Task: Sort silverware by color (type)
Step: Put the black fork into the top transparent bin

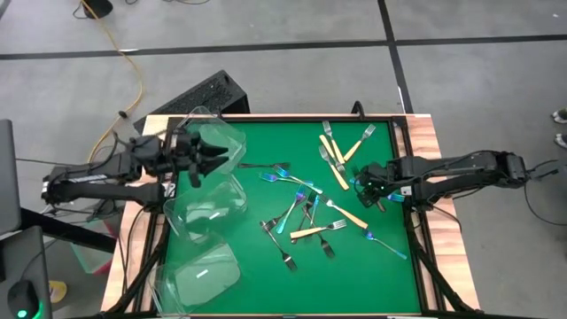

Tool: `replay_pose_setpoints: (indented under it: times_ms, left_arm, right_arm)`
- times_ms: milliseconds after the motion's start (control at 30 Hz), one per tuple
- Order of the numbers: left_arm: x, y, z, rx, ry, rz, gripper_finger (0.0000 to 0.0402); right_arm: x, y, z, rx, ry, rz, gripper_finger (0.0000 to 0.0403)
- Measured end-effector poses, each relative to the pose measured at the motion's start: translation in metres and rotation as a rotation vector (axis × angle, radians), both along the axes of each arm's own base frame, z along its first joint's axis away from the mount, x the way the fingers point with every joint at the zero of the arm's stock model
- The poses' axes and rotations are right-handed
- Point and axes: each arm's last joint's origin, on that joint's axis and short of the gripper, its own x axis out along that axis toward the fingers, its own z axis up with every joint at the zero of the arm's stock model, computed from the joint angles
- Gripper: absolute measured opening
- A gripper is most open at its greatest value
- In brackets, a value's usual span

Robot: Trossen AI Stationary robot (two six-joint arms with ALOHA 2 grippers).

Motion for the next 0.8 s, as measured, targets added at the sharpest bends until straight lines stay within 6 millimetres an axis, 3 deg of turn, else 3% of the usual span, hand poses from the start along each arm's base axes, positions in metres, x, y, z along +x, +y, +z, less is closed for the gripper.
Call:
replay_pose_setpoints:
  times_ms: [167, 400, 667, 800]
  left_arm:
    - [-0.015, 0.001, -0.023, -0.063, -0.047, 0.098, 0.0172]
    - [-0.027, 0.000, -0.020, -0.049, -0.124, 0.131, 0.0172]
    - [-0.026, 0.000, -0.022, -0.044, -0.107, 0.139, 0.0172]
    - [-0.026, 0.000, -0.022, -0.034, -0.098, 0.155, 0.0172]
  right_arm:
    - [-0.003, 0.000, -0.012, 0.002, 0.001, -0.010, 0.0232]
    - [-0.008, 0.000, -0.022, 0.008, 0.026, -0.039, 0.0232]
    - [-0.005, 0.001, -0.034, 0.011, 0.042, -0.049, 0.0231]
    - [-0.001, 0.001, -0.039, 0.015, 0.066, -0.049, 0.0212]
